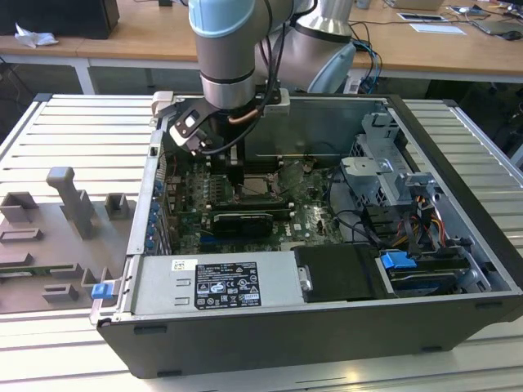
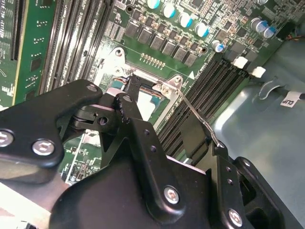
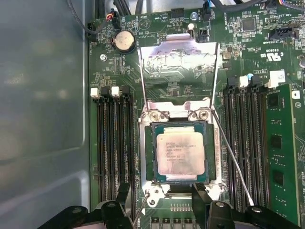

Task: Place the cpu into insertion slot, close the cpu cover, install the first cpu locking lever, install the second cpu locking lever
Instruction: 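Place the cpu into insertion slot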

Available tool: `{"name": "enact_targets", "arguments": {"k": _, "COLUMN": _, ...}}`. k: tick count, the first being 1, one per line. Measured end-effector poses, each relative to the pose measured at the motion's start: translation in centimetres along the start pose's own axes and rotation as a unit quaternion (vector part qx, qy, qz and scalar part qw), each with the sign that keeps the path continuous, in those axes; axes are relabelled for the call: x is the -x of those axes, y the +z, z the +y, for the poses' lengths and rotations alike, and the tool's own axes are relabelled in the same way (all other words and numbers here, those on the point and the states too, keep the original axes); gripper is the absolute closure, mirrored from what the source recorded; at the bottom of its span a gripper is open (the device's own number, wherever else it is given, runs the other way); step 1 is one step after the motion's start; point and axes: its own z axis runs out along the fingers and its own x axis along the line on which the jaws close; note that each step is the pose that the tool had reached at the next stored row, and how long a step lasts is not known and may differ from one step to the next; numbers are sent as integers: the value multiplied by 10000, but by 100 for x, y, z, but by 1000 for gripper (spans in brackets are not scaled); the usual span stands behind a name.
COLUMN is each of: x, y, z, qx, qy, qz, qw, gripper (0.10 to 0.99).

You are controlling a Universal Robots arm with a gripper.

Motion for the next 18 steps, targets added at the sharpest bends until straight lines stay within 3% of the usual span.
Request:
{"name": "enact_targets", "arguments": {"k": 5, "x": -16, "y": -132, "z": 11, "qx": -3, "qy": 1, "qz": 0, "qw": 10000, "gripper": 467}}
{"name": "enact_targets", "arguments": {"k": 7, "x": -17, "y": -135, "z": 14, "qx": -3, "qy": 1, "qz": 2, "qw": 10000, "gripper": 467}}
{"name": "enact_targets", "arguments": {"k": 11, "x": -24, "y": -119, "z": 202, "qx": -66, "qy": 7, "qz": -2, "qw": 10000, "gripper": 467}}
{"name": "enact_targets", "arguments": {"k": 14, "x": -26, "y": -116, "z": 249, "qx": -71, "qy": 8, "qz": -3, "qw": 10000, "gripper": 467}}
{"name": "enact_targets", "arguments": {"k": 15, "x": -25, "y": -115, "z": 257, "qx": -70, "qy": 9, "qz": -2, "qw": 10000, "gripper": 549}}
{"name": "enact_targets", "arguments": {"k": 18, "x": -14, "y": -114, "z": 280, "qx": -74, "qy": 9, "qz": -3, "qw": 10000, "gripper": 612}}
